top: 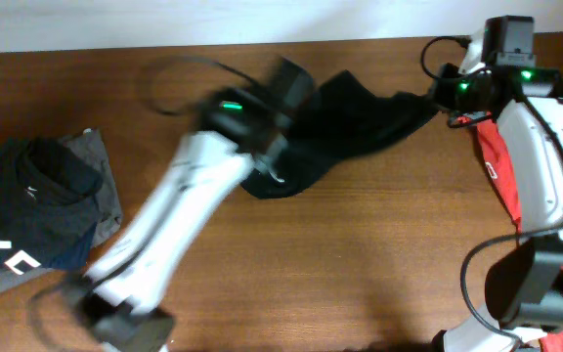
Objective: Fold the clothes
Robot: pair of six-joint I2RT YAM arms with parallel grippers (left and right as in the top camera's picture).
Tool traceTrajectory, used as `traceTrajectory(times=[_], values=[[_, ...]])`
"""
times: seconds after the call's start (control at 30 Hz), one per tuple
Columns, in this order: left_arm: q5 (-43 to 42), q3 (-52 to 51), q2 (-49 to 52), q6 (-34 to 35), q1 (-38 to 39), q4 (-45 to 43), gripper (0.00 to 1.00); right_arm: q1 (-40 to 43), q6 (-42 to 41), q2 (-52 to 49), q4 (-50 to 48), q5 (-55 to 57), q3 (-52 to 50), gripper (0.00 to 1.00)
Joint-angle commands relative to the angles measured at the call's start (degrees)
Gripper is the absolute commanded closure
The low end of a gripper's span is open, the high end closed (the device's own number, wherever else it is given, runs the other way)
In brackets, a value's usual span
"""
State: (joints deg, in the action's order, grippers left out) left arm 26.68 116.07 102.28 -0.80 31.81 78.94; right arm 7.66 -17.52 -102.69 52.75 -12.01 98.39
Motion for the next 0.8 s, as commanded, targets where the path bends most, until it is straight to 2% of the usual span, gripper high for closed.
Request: traceTrajectory(times=[0.0, 0.07, 0.13, 0.33, 0.73, 0.77], values=[[3.0, 5.2, -7.3, -0.3, -6.1, -0.9, 1.0, 1.8, 0.8, 3.2, 1.4, 4.3, 0.2, 0.96], [-0.9, 7.6, -9.9, -4.4, -9.6, -1.6, 1.0, 2.2, 0.8, 4.4, 3.0, 4.3, 0.2, 0.96], [-3.4, 8.8, -11.5, -5.6, -11.5, -1.7, 1.0, 2.2, 0.9, 5.3, 4.3, 4.3, 0.2, 0.96], [-4.0, 9.2, -14.4, -6.9, -13.4, -1.9, 1.0, 1.7, 2.7, 7.4, 8.9, 3.5, 0.2, 0.96], [-18.1, 7.5, -9.0, -8.3, -13.4, 2.0, 1.0, -3.4, 5.2, 6.1, 19.3, 3.3, -0.7, 0.95], [-18.1, 6.9, -8.0, -7.8, -13.4, 2.3, 1.0, -4.1, 5.1, 5.8, 19.3, 3.3, -1.3, 0.92]])
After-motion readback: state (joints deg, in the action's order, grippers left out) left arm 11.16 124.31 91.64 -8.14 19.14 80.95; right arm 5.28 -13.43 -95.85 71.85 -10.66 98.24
